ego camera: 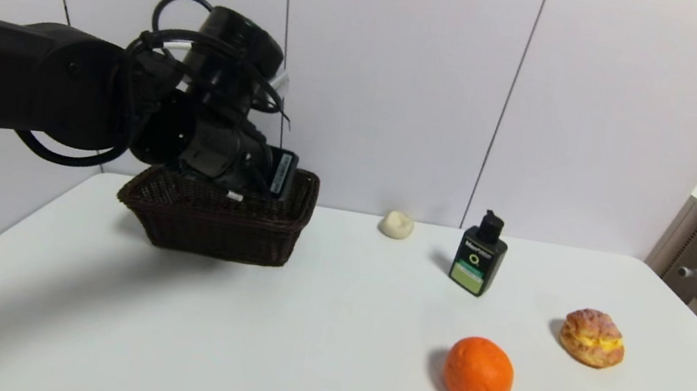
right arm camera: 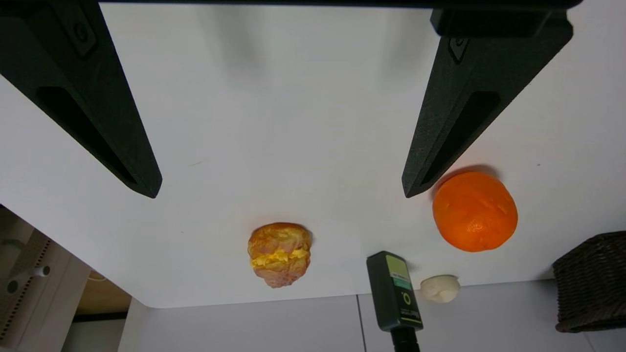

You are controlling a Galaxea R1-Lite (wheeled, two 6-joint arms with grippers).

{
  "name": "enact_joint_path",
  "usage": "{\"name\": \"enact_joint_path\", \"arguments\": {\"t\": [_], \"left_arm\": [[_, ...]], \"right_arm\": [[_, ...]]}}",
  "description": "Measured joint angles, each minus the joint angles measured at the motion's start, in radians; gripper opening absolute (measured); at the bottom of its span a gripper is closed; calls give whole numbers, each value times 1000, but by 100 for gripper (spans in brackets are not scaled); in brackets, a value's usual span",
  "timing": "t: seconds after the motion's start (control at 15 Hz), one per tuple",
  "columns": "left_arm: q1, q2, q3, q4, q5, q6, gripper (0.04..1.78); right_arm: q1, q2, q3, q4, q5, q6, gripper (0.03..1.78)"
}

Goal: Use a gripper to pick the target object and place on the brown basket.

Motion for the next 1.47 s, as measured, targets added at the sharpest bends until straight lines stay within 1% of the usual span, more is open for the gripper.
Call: {"name": "enact_joint_path", "arguments": {"t": [0.13, 0.27, 0.47, 0.6, 0.87, 1.07, 1.2, 1.33, 1.47], "left_arm": [[46, 36, -11, -109, 6, 11, 51], [81, 78, -17, -172, 7, 12, 51], [106, 121, -20, -182, 7, 6, 87], [116, 131, -7, -180, 6, 4, 107], [136, 102, 51, -177, 1, 20, 132], [162, -4, 162, -160, -10, 88, 144], [203, -151, 278, -114, -49, 169, 150], [260, -332, 425, -94, -139, 227, 155], [332, -545, 612, -118, -244, 254, 158]], "right_arm": [[0, 0, 0, 0, 0, 0, 170], [0, 0, 0, 0, 0, 0, 170], [0, 0, 0, 0, 0, 0, 170], [0, 0, 0, 0, 0, 0, 170], [0, 0, 0, 0, 0, 0, 170], [0, 0, 0, 0, -1, 0, 170], [0, 0, 0, 0, -1, 0, 170], [0, 0, 0, 0, -1, 0, 170], [0, 0, 0, 0, 0, 0, 170]]}}
